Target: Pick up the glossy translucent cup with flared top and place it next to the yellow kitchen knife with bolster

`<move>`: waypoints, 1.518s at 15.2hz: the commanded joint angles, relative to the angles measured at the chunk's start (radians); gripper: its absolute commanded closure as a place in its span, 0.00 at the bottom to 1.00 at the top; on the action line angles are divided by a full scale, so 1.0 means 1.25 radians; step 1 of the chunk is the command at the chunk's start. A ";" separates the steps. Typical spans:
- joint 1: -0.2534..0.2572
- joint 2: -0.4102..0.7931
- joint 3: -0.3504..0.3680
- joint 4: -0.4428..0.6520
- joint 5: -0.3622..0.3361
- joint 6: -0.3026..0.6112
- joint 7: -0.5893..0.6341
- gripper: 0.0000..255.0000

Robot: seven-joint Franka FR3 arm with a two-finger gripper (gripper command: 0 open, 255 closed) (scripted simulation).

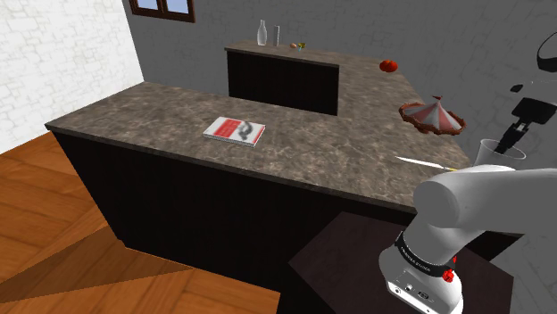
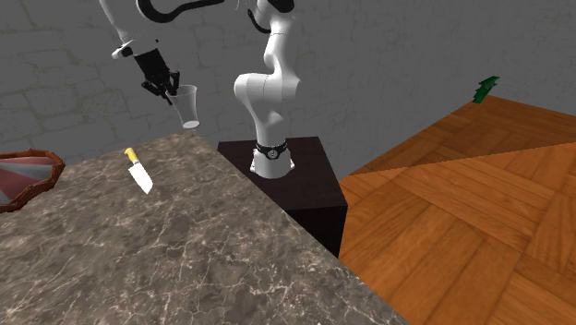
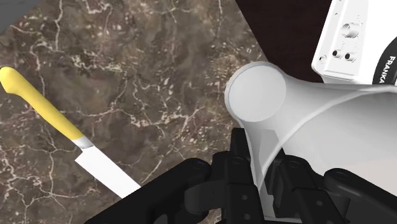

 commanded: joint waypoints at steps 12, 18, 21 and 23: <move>0.007 0.010 -0.096 -0.097 -0.065 0.126 0.002 1.00; 0.015 0.019 -0.132 -0.122 -0.086 0.167 0.003 1.00; 0.015 0.019 -0.132 -0.122 -0.086 0.167 0.003 1.00; 0.015 0.019 -0.132 -0.122 -0.086 0.167 0.003 1.00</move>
